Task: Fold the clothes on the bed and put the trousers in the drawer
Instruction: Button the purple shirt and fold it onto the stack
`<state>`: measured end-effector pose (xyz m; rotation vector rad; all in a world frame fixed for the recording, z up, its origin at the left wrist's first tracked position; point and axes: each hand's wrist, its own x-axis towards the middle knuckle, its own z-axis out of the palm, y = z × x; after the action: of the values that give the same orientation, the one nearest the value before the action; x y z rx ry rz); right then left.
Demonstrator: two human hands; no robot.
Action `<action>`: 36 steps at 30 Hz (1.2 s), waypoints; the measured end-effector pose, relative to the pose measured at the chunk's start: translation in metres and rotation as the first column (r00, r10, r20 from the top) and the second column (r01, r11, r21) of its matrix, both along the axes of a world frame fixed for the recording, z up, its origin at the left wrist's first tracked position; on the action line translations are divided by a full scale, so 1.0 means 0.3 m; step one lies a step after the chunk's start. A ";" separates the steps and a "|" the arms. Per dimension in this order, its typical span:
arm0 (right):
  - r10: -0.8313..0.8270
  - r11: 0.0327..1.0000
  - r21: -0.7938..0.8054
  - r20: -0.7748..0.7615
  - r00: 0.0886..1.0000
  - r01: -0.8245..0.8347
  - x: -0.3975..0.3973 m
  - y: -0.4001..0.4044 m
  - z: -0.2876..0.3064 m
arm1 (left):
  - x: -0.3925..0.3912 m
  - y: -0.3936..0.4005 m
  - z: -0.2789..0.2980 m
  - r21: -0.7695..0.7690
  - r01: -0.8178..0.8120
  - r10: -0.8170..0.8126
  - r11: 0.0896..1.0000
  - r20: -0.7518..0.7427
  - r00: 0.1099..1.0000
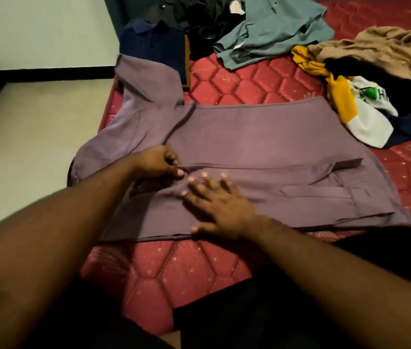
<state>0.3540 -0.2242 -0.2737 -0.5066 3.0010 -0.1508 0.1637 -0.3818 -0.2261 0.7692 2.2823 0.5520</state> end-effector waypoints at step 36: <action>-0.669 0.741 0.090 0.017 0.743 0.665 0.077 0.339 -0.090 | 0.336 -0.266 -0.275 -0.136 -0.082 -0.023 0.987 -0.633 0.774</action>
<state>0.3771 -0.1226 -0.3007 0.6058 2.9658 -0.0860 0.2644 -0.4617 -0.3086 0.9434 2.9197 0.1111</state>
